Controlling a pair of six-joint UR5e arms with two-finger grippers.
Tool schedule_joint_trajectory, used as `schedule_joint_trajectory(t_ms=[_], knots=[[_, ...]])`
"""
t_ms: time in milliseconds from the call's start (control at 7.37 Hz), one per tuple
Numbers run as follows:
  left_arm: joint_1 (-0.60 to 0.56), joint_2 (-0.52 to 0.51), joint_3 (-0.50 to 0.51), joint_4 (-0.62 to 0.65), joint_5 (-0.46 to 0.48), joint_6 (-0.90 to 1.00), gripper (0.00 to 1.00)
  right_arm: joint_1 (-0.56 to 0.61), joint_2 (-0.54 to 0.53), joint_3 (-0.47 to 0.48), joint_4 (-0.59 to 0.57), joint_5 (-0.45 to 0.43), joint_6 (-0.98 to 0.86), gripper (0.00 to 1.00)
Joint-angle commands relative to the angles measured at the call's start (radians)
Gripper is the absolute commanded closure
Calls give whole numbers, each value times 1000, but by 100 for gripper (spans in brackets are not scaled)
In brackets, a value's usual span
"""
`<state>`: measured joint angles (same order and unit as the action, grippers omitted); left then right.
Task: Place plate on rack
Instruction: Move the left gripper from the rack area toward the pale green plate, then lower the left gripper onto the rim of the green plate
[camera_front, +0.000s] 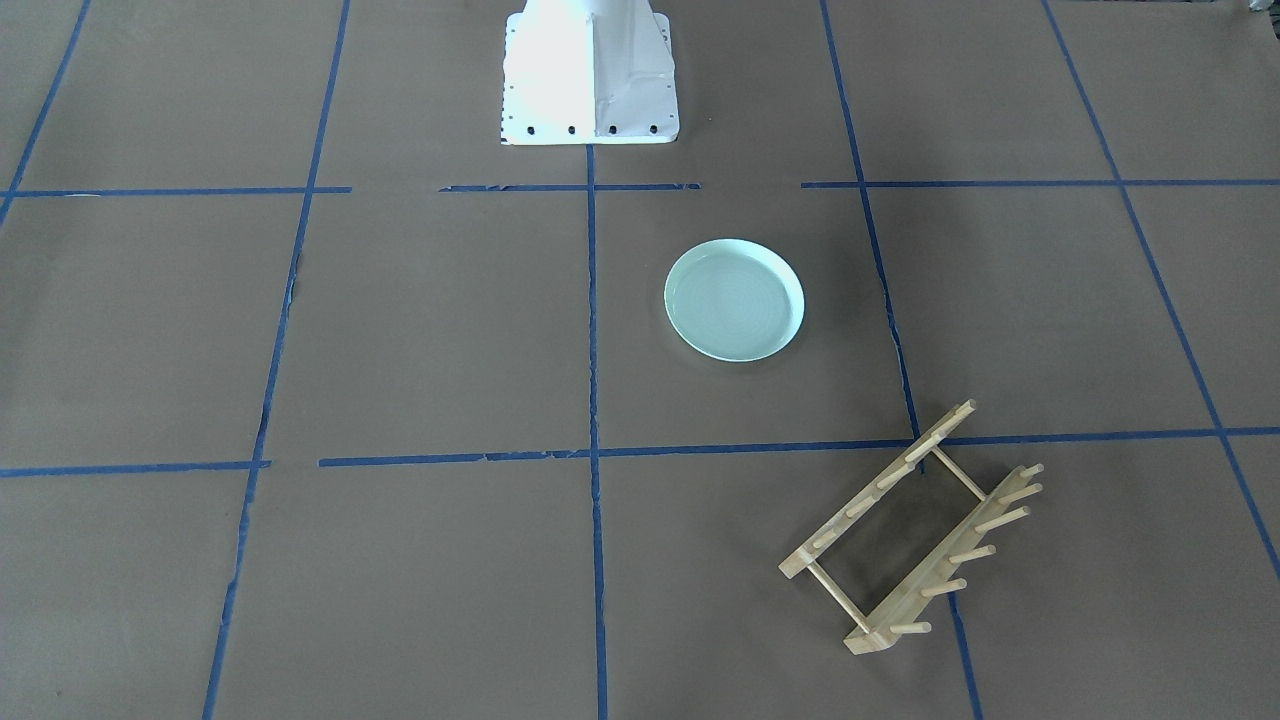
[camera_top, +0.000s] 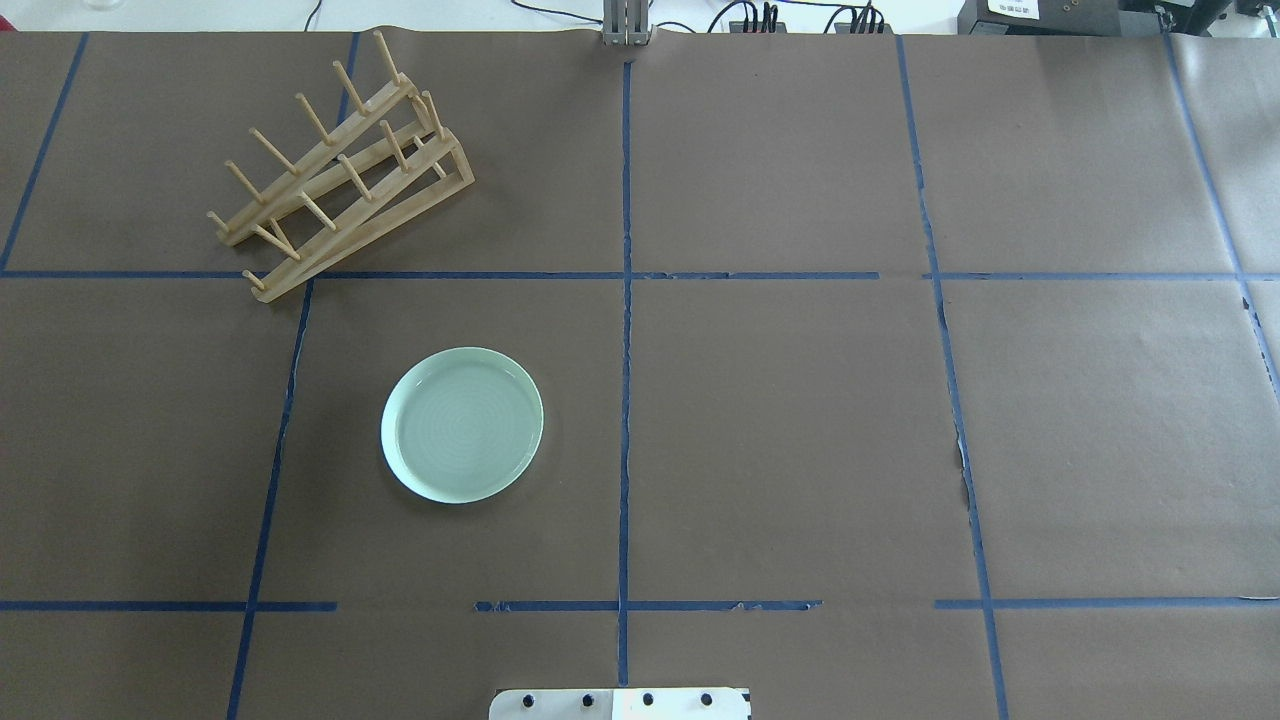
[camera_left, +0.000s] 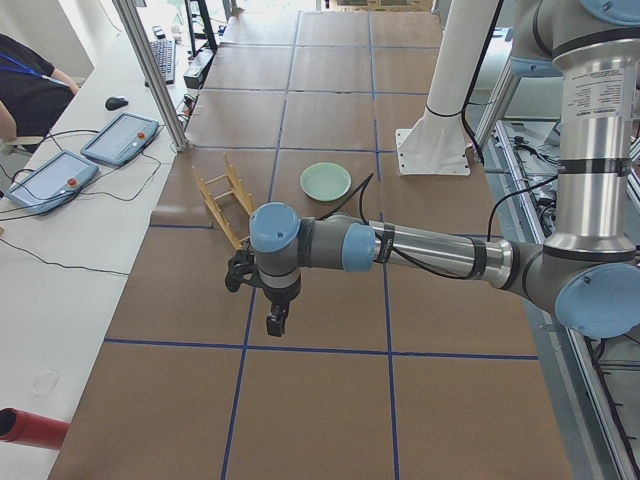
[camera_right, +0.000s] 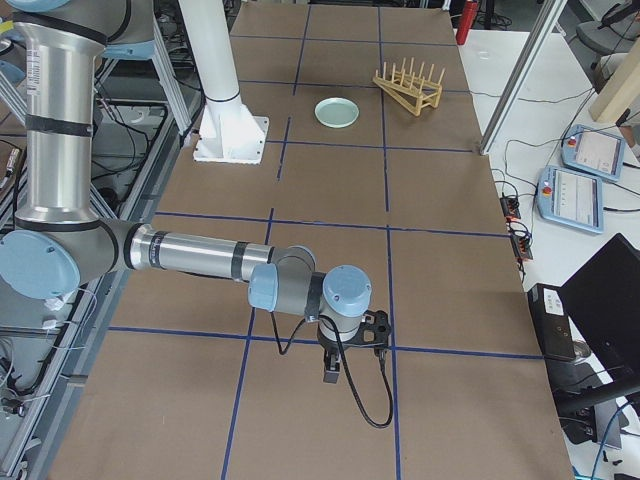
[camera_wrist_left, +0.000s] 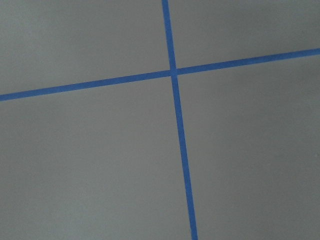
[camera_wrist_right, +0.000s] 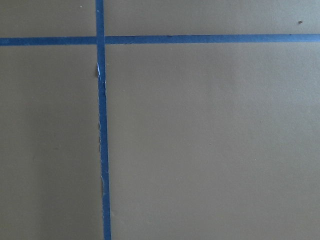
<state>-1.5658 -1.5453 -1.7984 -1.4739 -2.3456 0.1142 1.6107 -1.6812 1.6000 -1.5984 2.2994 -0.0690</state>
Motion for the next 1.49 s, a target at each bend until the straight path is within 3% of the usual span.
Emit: schedule_joint_trajectory(t_ms=[0, 271, 543, 950, 1086, 1357], knots=[[15, -102, -68, 3, -18, -165, 0, 1, 0, 0, 0, 0, 0, 0], [145, -201, -186, 9, -29, -383, 0, 0, 0, 0, 0, 0, 0, 0], [301, -287, -307, 15, 35, -599, 0, 0, 0, 0, 0, 0, 0, 0], [569, -542, -305, 214, 180, -899, 0, 2, 0, 0, 0, 0, 0, 0], [666, -594, -296, 216, 224, -1071, 0, 0, 0, 0, 0, 0, 0, 0], [818, -712, -169, 218, 339, -1239, 0, 1, 0, 0, 0, 0, 0, 0]])
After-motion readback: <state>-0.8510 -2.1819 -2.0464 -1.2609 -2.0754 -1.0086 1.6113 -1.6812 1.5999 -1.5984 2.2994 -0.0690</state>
